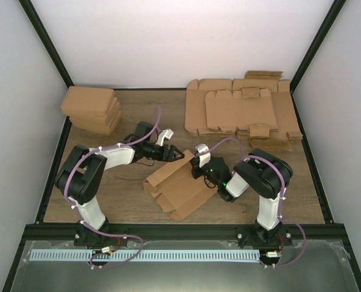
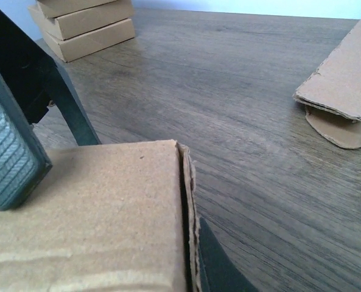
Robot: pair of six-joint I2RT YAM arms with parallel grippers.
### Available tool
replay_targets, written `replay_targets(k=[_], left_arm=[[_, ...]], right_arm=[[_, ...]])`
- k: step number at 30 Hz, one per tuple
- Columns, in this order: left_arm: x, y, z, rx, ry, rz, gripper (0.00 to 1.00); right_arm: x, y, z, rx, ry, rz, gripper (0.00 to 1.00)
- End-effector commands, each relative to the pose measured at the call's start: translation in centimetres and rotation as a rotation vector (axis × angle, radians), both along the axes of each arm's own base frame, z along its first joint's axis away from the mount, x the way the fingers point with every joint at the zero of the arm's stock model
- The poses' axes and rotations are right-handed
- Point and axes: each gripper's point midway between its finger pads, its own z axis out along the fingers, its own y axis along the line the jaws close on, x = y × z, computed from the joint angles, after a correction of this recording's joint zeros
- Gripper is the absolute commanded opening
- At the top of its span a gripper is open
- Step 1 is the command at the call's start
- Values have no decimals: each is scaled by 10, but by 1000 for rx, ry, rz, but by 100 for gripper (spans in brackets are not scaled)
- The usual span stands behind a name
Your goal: Fold the paper box
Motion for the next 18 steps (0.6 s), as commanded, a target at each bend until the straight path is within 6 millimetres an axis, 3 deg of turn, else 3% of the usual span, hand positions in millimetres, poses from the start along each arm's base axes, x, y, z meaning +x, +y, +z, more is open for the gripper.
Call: replay_targets(k=[1, 5, 12, 18], left_arm=[[5, 6, 17, 13, -31, 34, 76], [17, 2, 31, 8, -60, 36, 80], [18, -7, 8, 22, 8, -19, 74], [7, -13, -6, 19, 50, -67, 60]], right_arm=[[8, 10, 35, 57, -66, 2, 1], [-3, 19, 28, 53, -14, 77, 1], [-7, 29, 25, 45, 8, 135, 1], [-6, 35, 22, 43, 27, 155, 1]])
